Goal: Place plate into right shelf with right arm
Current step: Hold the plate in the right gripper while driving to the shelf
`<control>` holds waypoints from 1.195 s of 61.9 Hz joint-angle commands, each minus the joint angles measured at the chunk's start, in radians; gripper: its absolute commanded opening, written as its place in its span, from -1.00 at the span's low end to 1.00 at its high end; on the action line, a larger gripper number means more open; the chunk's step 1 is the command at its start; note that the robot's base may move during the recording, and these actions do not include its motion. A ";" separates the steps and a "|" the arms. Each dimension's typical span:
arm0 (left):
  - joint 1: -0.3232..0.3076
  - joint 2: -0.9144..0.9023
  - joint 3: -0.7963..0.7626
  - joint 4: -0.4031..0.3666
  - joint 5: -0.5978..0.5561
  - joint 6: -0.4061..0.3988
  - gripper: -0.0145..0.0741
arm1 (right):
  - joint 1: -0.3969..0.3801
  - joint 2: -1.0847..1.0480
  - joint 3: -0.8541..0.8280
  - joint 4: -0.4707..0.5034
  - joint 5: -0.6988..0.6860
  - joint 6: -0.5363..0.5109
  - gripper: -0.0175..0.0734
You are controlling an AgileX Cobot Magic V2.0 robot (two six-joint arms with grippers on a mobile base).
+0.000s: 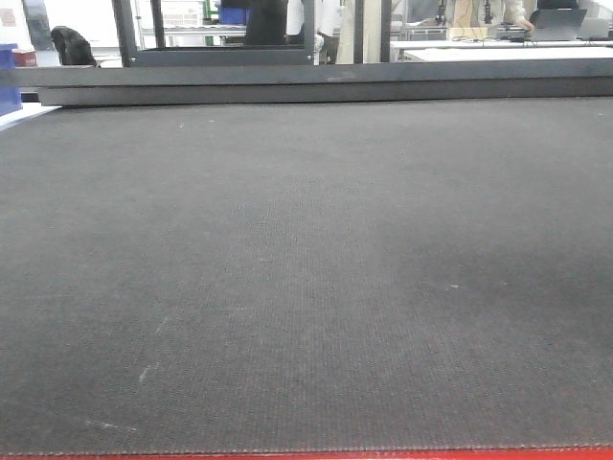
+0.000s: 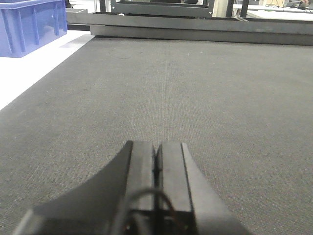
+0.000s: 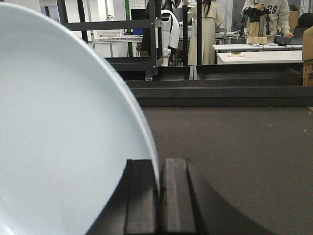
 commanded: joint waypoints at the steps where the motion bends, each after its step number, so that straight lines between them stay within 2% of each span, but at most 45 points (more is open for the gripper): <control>1: -0.002 -0.010 0.010 -0.008 -0.090 -0.007 -0.96 | -0.005 0.006 -0.029 -0.006 -0.089 -0.005 -0.49; 74: -0.002 -0.010 0.010 -0.008 -0.090 -0.007 -0.96 | -0.005 0.007 -0.029 -0.006 -0.088 -0.005 -0.49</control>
